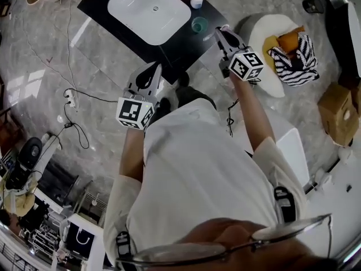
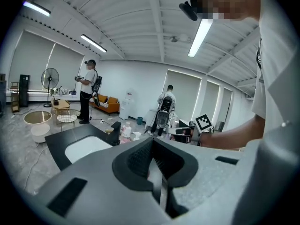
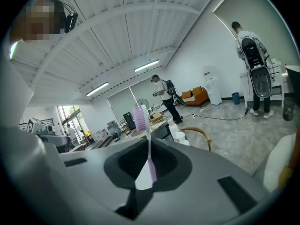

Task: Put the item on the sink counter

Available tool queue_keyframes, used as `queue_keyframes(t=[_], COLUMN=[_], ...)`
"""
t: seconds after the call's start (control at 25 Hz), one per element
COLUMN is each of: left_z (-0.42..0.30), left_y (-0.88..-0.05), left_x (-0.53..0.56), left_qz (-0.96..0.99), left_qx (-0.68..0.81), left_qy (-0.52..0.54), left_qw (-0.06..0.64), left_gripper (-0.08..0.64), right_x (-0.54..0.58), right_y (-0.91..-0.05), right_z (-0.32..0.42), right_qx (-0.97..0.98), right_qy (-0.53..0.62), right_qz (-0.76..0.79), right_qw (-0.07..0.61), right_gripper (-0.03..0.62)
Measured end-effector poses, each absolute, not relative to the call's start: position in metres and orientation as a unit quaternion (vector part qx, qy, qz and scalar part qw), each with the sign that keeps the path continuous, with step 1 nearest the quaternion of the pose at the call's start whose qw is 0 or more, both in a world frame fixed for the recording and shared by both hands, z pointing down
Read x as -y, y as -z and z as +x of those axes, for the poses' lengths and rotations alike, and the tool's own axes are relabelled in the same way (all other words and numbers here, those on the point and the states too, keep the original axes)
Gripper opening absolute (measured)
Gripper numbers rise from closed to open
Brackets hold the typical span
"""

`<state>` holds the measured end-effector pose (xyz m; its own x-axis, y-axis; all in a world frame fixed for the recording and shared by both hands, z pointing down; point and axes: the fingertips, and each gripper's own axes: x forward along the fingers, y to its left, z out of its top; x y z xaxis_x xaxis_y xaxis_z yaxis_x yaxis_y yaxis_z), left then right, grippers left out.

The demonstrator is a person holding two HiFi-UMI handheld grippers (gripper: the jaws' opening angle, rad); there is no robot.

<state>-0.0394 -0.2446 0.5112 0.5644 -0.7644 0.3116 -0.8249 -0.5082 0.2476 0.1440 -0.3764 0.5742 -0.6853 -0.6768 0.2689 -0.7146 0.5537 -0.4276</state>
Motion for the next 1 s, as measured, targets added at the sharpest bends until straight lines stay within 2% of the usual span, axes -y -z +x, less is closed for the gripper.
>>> queue_keyframes(t=[0.64, 1.0], left_z=[-0.033, -0.036], left_y=[-0.559, -0.568], left_x=[0.263, 0.270], left_qz=[0.831, 0.822], left_qx=[0.488, 0.497], left_qy=[-0.122, -0.127], left_qw=[0.236, 0.249], left_gripper=[0.005, 0.005], right_x=[0.444, 0.442], right_y=[-0.698, -0.739], right_z=[0.138, 0.139], right_qx=[0.843, 0.822], right_qy=[-0.325, -0.345], right_qz=[0.421, 0.432], right_qw=[0.079, 0.135], right_gripper=[0.026, 0.031])
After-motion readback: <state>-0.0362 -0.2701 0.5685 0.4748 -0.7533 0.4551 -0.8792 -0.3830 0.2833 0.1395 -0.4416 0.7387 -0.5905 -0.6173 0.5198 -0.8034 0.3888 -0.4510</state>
